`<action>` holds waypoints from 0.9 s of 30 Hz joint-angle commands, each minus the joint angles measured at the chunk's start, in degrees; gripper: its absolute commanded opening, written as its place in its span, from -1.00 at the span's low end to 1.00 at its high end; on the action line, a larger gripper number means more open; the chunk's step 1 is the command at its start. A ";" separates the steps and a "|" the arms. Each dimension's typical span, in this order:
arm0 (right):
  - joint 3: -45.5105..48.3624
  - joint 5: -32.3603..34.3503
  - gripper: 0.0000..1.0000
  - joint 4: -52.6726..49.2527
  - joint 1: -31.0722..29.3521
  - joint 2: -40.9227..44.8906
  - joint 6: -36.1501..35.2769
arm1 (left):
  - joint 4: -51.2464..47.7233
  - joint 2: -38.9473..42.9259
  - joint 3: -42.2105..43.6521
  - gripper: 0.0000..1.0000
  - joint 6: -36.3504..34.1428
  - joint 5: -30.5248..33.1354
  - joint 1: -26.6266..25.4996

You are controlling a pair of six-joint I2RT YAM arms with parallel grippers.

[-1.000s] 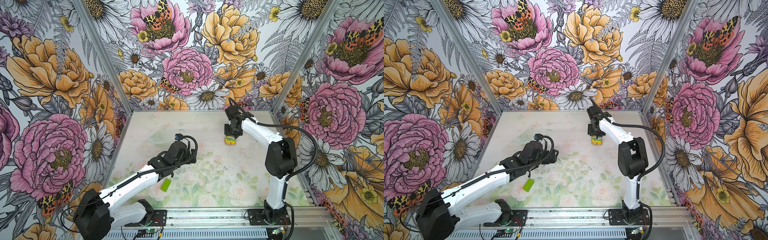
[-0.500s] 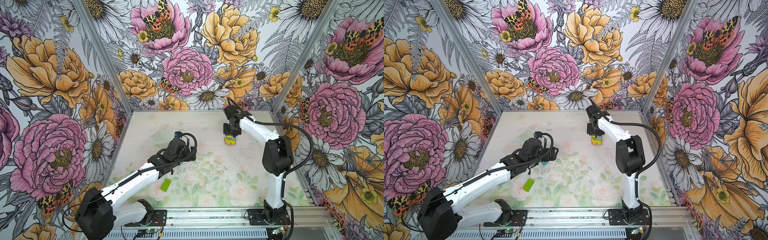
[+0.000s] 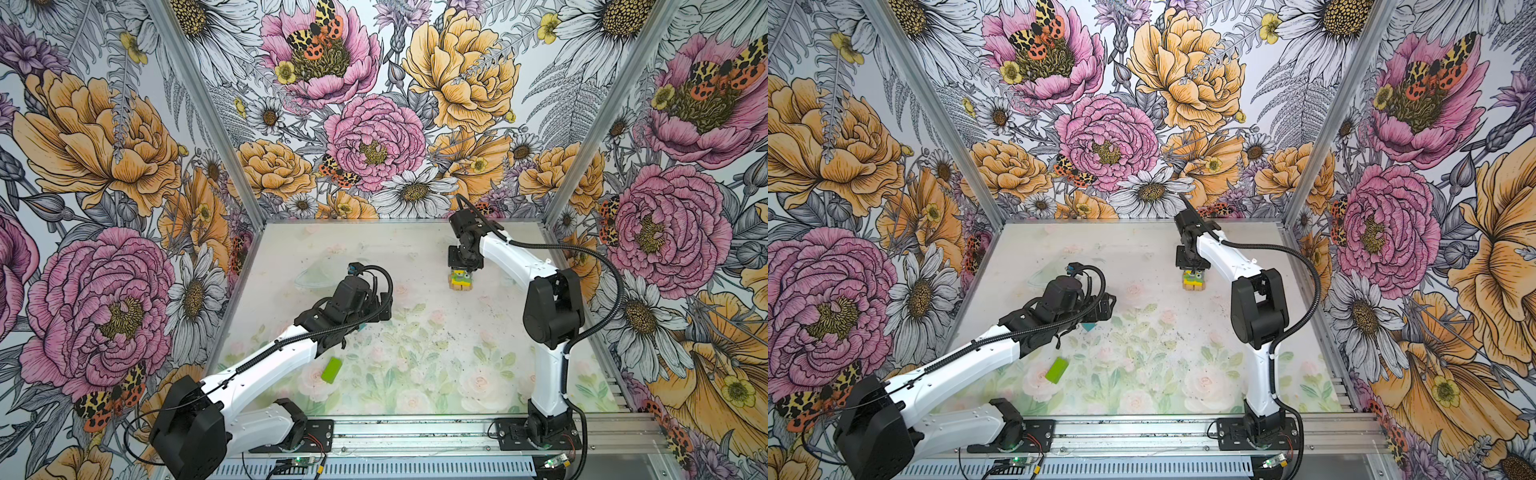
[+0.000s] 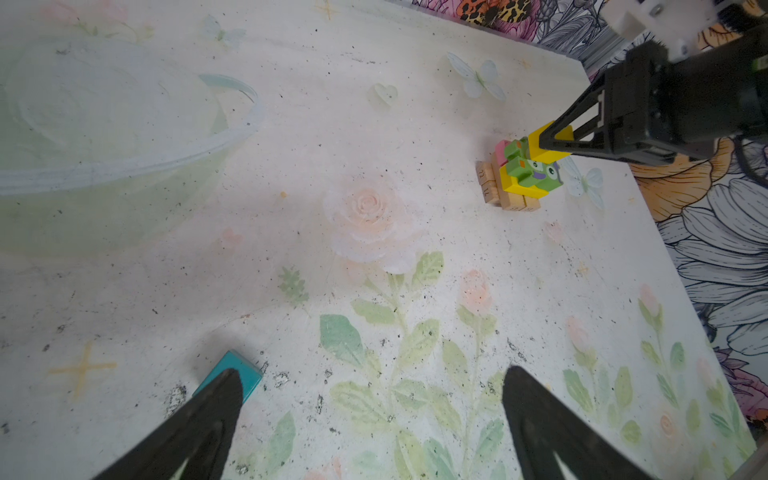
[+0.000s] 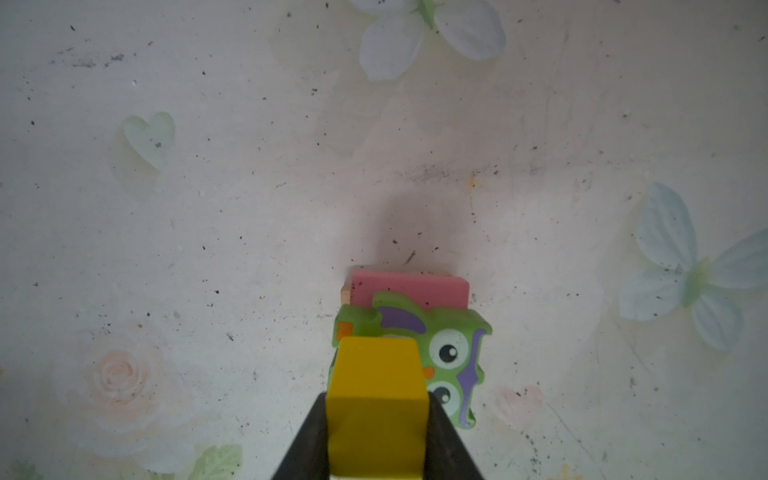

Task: Build the wood block tower
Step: 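Lower the yellow cube onto the owl block with the right gripper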

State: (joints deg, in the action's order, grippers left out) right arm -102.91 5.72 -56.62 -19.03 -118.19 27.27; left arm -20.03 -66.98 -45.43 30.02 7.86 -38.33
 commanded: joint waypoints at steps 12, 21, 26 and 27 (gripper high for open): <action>-1.85 -0.70 -0.38 -0.16 0.50 -1.32 -0.50 | 0.88 0.73 -0.41 0.98 -0.23 -0.61 0.96; -1.79 -0.84 -0.14 -0.33 0.63 -1.07 -0.20 | 0.18 1.37 -0.13 0.98 0.30 0.54 0.97; -1.92 -0.97 0.01 -0.33 0.65 -0.06 -0.45 | 0.09 1.97 0.08 0.98 0.48 0.85 1.04; -1.85 -1.06 0.05 -0.25 0.66 0.29 -0.50 | 0.08 2.14 0.15 0.98 0.48 0.84 1.06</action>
State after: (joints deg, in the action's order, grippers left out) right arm -102.94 4.71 -56.64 -18.76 -118.91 26.98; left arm -20.14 -66.30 -45.43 30.04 7.92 -37.91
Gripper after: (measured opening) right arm 0.517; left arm 0.989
